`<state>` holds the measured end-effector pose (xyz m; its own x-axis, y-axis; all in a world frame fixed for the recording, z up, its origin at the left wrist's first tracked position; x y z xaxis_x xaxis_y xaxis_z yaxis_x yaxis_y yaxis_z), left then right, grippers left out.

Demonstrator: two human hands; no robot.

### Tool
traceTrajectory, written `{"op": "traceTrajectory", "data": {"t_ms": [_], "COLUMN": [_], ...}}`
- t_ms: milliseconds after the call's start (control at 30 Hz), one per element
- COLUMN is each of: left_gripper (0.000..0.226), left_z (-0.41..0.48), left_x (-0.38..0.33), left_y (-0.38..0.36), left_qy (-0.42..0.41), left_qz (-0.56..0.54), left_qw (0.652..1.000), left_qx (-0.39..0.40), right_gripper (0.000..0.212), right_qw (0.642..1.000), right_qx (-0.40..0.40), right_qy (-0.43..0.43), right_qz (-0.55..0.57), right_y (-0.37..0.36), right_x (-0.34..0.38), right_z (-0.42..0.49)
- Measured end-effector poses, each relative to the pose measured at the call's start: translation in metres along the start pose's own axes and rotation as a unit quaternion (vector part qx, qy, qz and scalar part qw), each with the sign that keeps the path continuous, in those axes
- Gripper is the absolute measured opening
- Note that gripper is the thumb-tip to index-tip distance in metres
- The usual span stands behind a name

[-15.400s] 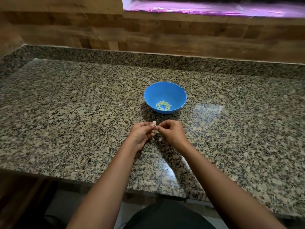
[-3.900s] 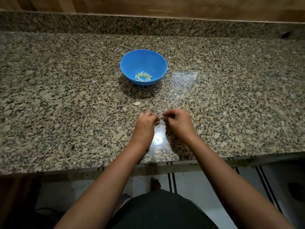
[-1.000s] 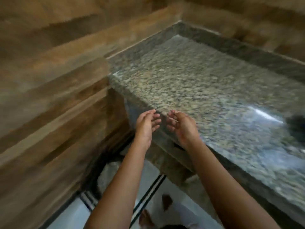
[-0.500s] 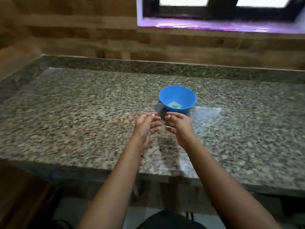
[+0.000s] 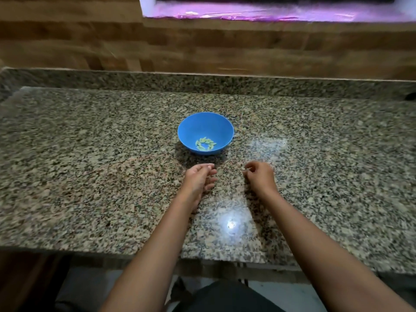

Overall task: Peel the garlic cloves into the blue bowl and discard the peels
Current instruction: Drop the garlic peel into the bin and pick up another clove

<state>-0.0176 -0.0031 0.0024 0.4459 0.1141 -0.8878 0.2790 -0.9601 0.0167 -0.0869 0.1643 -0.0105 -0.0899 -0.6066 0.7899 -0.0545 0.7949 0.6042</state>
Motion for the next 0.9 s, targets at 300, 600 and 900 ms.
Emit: {"op": "traceTrajectory", "data": {"t_ms": [300,600,900], "left_gripper": [0.014,0.014,0.029], "left_z": [0.014,0.021,0.025], "left_x": [-0.003,-0.014,-0.016], "left_y": [0.005,0.058,0.058], "left_qy": [-0.009,-0.051,-0.188], "left_qz": [0.003,0.013,0.482], "left_qw": [1.000,0.996,0.855], "left_qx": [0.015,-0.078,-0.046], "right_gripper": [0.007,0.008,0.015], "right_qw": [0.999,0.980,0.969], "right_qx": [0.029,-0.019,-0.034], "right_qy": [0.026,0.154,0.131], "right_qz": [0.000,0.122,0.208], "right_y": [-0.008,-0.010,-0.027], "right_x": [0.012,0.114,0.104], "right_z": [-0.001,0.009,-0.009]}}
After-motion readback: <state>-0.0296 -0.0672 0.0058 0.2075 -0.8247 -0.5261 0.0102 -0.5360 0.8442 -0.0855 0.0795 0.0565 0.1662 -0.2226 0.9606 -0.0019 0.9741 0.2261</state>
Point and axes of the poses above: each hand's wrist, its own z-axis towards the middle knuckle, its own y-axis out of the back of the hand, x = y × z, the point moved 5 cm from there along z, towards the middle knuckle, and after that the axes turned 10 degrees about z, right-handed, at the moved point
